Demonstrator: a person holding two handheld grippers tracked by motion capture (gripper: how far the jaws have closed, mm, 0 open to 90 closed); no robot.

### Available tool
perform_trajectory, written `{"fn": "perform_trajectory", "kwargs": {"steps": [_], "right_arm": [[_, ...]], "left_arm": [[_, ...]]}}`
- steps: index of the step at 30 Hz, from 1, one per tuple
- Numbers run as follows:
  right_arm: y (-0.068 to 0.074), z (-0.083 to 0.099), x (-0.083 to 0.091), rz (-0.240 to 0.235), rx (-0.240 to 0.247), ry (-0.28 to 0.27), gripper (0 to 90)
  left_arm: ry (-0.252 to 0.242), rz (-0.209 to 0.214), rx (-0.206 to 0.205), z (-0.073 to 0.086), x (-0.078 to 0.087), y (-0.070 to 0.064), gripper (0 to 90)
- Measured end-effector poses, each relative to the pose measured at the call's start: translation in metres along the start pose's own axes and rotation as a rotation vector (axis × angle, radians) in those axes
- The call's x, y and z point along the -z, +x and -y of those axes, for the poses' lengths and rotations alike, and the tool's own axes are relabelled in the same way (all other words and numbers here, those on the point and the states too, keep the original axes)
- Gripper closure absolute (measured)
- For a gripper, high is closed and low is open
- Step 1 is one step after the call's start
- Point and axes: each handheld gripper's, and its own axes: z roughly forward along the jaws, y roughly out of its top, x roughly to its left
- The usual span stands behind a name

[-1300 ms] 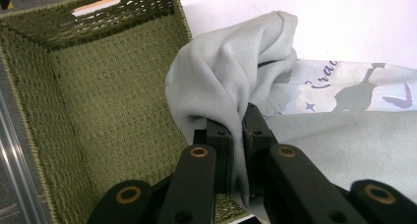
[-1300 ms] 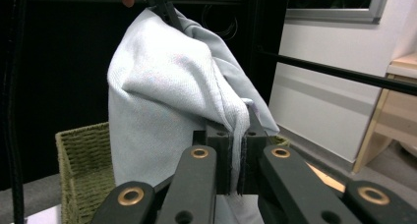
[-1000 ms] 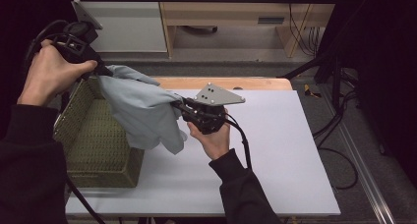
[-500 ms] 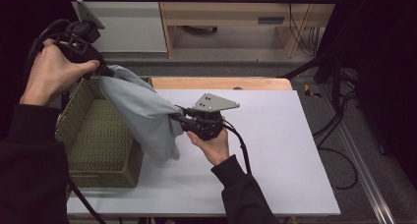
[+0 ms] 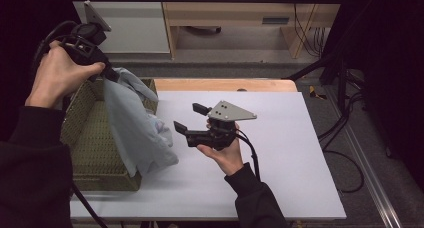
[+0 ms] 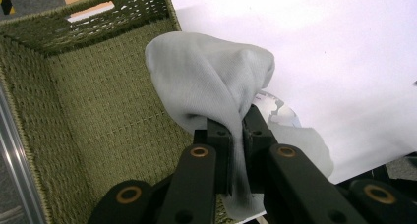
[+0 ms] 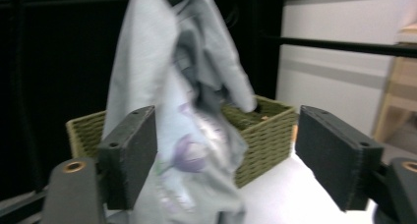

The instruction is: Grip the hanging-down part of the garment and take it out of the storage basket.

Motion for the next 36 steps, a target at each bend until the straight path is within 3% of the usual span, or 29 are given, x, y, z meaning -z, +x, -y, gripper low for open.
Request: {"fn": "perform_trajectory", "kwargs": {"steps": [9,16,22,26,36], "right_arm": [[-0.02,0.021,0.041,0.153,-0.053,-0.029,8.7],[-0.029,0.035,0.072,0.18,-0.057,-0.028,6.2],[-0.034,0.048,0.097,0.242,-0.058,-0.039,4.5],[-0.035,0.057,0.113,0.254,-0.057,-0.041,4.2],[-0.037,0.078,0.135,0.303,-0.061,-0.016,3.6]], "left_arm": [[0.006,-0.011,-0.005,-0.003,-0.003,-0.004,84.8],[0.013,-0.011,-0.009,-0.005,-0.005,-0.007,84.7],[0.013,-0.01,-0.011,-0.006,-0.007,-0.009,84.7],[0.011,-0.009,-0.013,-0.005,-0.007,-0.009,84.7],[0.008,-0.006,-0.012,-0.005,-0.008,-0.008,84.7]]}}
